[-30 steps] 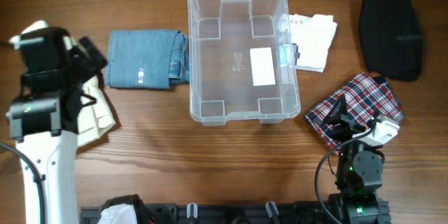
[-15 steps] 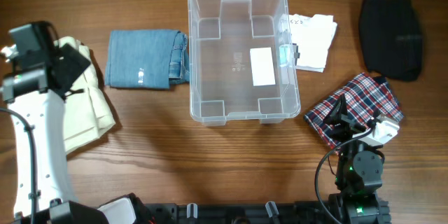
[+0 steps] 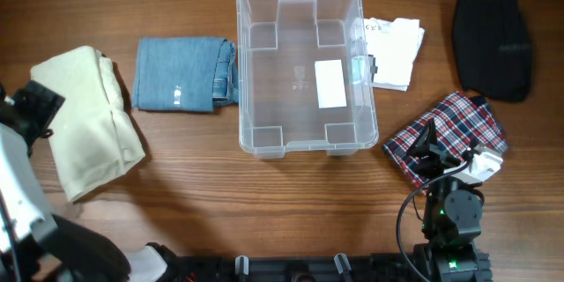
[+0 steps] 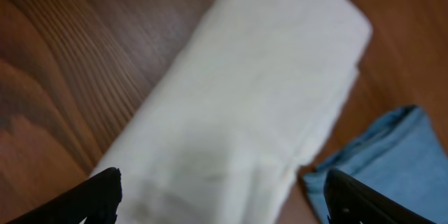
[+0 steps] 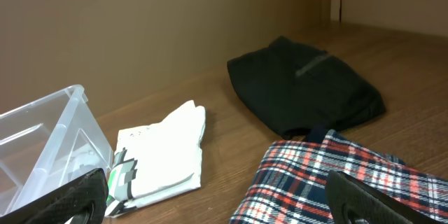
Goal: Pack container
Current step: 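Lower the open left gripper onto the cream cloth and grasp it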
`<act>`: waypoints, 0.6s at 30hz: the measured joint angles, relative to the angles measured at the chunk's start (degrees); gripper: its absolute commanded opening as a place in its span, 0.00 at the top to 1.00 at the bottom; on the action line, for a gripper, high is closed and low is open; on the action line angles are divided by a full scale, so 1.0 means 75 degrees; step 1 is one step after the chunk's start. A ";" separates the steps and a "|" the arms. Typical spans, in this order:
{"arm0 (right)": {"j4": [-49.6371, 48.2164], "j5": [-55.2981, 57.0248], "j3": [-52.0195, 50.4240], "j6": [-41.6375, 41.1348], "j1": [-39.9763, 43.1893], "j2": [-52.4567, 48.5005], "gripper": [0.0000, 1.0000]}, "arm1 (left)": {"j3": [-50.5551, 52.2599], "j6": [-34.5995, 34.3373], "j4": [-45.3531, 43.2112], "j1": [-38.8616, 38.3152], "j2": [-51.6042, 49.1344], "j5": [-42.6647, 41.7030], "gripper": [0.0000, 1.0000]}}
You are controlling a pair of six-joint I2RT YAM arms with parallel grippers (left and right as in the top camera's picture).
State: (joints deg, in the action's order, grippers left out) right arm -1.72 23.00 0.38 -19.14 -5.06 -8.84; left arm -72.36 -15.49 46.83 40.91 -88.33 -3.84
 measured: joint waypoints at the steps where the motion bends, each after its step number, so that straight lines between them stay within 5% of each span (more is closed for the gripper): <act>1: 0.0000 0.0000 0.0000 0.0000 0.0000 0.0000 0.00 | 0.0000 0.0189 -0.0076 0.0114 -0.0172 -0.0114 0.08; 18: 0.0000 0.0000 0.0000 0.0000 0.0000 0.0000 0.00 | 0.0000 0.2183 -0.1614 0.0769 -0.2122 -0.1769 0.00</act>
State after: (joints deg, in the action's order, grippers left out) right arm -1.72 23.00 0.38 -19.14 -5.06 -8.84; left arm -72.36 0.89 34.72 46.68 -104.25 -17.10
